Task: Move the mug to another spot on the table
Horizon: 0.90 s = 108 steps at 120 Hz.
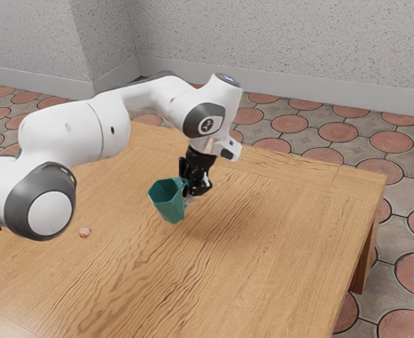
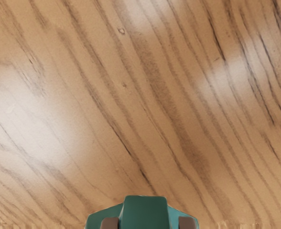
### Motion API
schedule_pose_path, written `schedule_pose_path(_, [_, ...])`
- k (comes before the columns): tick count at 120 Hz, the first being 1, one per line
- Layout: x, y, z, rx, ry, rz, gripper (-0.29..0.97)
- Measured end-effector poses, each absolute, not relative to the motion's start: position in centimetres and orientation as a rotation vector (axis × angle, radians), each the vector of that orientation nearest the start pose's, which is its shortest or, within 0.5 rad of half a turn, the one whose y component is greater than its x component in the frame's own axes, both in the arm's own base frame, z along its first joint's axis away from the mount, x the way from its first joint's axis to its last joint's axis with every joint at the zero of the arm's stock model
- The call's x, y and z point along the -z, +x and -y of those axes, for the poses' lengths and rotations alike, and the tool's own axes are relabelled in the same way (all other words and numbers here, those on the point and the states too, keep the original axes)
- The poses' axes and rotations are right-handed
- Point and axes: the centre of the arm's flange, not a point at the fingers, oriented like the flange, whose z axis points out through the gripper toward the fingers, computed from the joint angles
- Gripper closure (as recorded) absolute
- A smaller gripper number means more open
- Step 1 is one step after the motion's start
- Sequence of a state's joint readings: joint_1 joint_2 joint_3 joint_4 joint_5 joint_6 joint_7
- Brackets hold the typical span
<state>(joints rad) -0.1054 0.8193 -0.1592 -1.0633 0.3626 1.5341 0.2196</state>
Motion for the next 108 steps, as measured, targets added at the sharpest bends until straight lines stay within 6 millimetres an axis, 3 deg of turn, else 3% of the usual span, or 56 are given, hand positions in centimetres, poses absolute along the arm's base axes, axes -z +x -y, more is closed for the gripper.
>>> schedule_pose_path(24, [-31.7, 71.1, 7.9, -0.629, -2.722, -0.605, 0.69])
schedule_pose_path(45, [-28.1, 70.3, 4.2, -0.775, -2.745, -0.533, 0.68])
schedule_pose_path(59, [-27.0, 70.1, 3.8, -0.816, -2.776, -0.521, 0.46])
schedule_pose_path(73, [-27.3, 70.2, 4.8, -0.795, -2.815, -0.539, 0.26])
schedule_pose_path(84, [-28.9, 70.5, 6.0, -0.722, -2.861, -0.564, 0.17])
schedule_pose_path(92, [-31.5, 70.5, 6.7, -0.638, -2.898, -0.575, 0.13])
schedule_pose_path(108, [-40.9, 68.3, 9.9, -0.417, -2.917, -0.637, 0.07])
